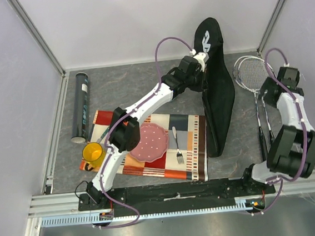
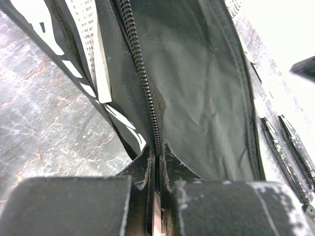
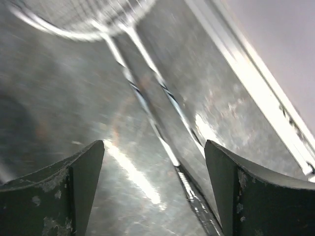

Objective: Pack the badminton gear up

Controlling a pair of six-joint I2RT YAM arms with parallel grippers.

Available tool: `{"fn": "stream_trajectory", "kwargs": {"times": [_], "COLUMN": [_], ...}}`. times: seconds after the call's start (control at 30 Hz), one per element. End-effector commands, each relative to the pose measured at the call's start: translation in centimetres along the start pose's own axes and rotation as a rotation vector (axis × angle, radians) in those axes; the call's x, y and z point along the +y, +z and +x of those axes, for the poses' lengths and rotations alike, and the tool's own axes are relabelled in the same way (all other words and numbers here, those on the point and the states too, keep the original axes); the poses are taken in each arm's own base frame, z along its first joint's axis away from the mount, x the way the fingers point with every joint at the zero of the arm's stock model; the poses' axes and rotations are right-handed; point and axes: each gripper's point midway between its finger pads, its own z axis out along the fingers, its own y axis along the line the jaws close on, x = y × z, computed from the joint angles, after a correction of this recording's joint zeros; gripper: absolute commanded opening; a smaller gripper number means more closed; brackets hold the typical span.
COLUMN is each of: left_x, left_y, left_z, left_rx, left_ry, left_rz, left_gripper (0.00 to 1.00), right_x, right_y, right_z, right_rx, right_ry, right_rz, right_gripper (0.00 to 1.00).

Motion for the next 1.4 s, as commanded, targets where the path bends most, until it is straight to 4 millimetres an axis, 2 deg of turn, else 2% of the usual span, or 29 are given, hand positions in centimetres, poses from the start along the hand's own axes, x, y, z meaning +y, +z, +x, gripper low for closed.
{"fn": "stream_trajectory", "kwargs": {"times": [0.0,0.07,0.17,0.27,0.4,0.63,0.73,0.77,0.87,0.97,1.1,1.17,1.23,1.27,1.3,1.37], "left_x": [-1.8,-2.2,-2.3,-2.7,-3.4,-4.9,-5.0,-5.1,-4.7,-4.6,-4.3,-4.2,-4.3,-4.1,-4.0,-3.8], "left_y": [0.1,0.4,0.8,1.0,0.8,1.0,1.1,1.0,1.1,1.3,1.5,1.5,1.2,1.2,1.1,1.0], "left_z": [-3.0,-2.7,-2.0,-1.9,-2.2,-1.4,-1.3,-1.3,-1.1,-0.9,-0.2,-0.1,-0.4,-0.5,-0.6,-0.6], "left_rx": [-0.103,-0.099,-0.086,-0.085,-0.095,-0.082,-0.080,-0.082,-0.078,-0.074,-0.066,-0.061,-0.064,-0.066,-0.067,-0.069], "left_ry": [0.029,0.016,0.010,0.013,0.022,0.040,0.041,0.040,0.040,0.039,0.028,0.019,-0.005,-0.015,-0.025,-0.031], "left_rz": [0.092,0.117,0.124,0.138,0.152,0.177,0.179,0.178,0.165,0.162,0.154,0.153,0.142,0.128,0.125,0.105], "left_gripper": [0.02,0.02,0.02,0.02,0.02,0.02,0.02,0.02,0.02,0.02,0.02,0.02,0.02,0.02,0.02,0.02], "right_x": [-4.8,-5.8,-6.1,-6.1,-8.1,-9.0,-8.3,-8.3,-7.6,-6.8,-4.0,-3.2,-2.5,-3.1,-2.2,-2.4], "right_y": [4.0,4.5,5.7,7.0,7.8,9.5,10.3,10.4,9.9,8.6,6.2,5.3,4.4,3.7,3.2,1.9], "right_z": [4.9,5.1,5.6,7.7,9.3,10.8,10.9,10.7,8.7,5.1,0.2,-1.3,-1.7,-2.1,-2.0,-2.3], "right_rx": [0.121,0.127,0.135,0.223,0.271,0.343,0.348,0.343,0.277,0.157,-0.015,-0.046,-0.053,-0.058,-0.062,-0.074], "right_ry": [-0.088,-0.088,-0.143,-0.191,-0.240,-0.322,-0.334,-0.343,-0.353,-0.353,-0.336,-0.333,-0.351,-0.369,-0.398,-0.407], "right_rz": [0.157,0.184,0.188,0.163,0.248,0.266,0.221,0.215,0.204,0.215,0.145,0.139,0.187,0.258,0.268,0.326], "right_gripper": [0.84,0.80,0.64,0.53,0.49,0.44,0.24,0.14,0.04,0.00,0.00,0.00,0.00,0.00,0.00,0.00]}}
